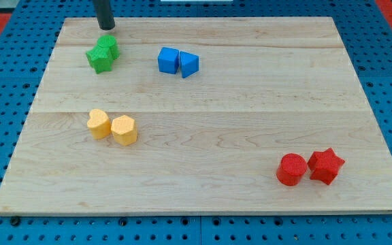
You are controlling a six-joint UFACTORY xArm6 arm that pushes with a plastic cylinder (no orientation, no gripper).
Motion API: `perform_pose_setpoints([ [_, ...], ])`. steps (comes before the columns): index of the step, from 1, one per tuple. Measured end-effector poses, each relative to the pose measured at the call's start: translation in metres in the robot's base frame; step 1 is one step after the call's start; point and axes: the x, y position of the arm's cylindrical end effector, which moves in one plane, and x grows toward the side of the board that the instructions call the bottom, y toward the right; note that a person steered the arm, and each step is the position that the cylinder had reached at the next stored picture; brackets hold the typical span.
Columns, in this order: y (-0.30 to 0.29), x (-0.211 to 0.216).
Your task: Move your arm to the red star
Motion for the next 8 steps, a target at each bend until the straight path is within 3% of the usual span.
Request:
perform_pose_setpoints([
  [5, 0.018, 0.0],
  [7, 0.184, 0.016],
  [8, 0.254, 0.072],
])
